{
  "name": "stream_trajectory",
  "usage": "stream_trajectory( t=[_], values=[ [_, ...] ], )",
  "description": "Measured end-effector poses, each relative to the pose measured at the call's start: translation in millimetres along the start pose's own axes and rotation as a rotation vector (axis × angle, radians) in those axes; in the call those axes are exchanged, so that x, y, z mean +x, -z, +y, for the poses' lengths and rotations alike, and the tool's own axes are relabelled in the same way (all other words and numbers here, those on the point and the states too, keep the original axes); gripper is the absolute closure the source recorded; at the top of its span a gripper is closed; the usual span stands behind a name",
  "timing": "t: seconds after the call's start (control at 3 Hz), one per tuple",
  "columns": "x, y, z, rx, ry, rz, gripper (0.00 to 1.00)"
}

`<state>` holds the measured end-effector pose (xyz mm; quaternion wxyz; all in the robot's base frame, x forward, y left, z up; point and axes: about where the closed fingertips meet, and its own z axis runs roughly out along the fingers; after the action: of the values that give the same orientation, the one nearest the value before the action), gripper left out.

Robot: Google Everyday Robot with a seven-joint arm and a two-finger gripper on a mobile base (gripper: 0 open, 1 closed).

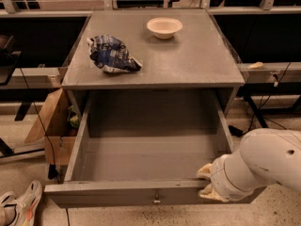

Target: Open top drawer

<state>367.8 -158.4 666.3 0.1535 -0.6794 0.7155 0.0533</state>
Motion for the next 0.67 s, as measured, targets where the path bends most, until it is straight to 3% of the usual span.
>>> stream_trajectory(
  t=[0.67],
  values=[
    [0.5,4.6,12.9,-0.020,0.010,0.013,0.58]
  ],
)
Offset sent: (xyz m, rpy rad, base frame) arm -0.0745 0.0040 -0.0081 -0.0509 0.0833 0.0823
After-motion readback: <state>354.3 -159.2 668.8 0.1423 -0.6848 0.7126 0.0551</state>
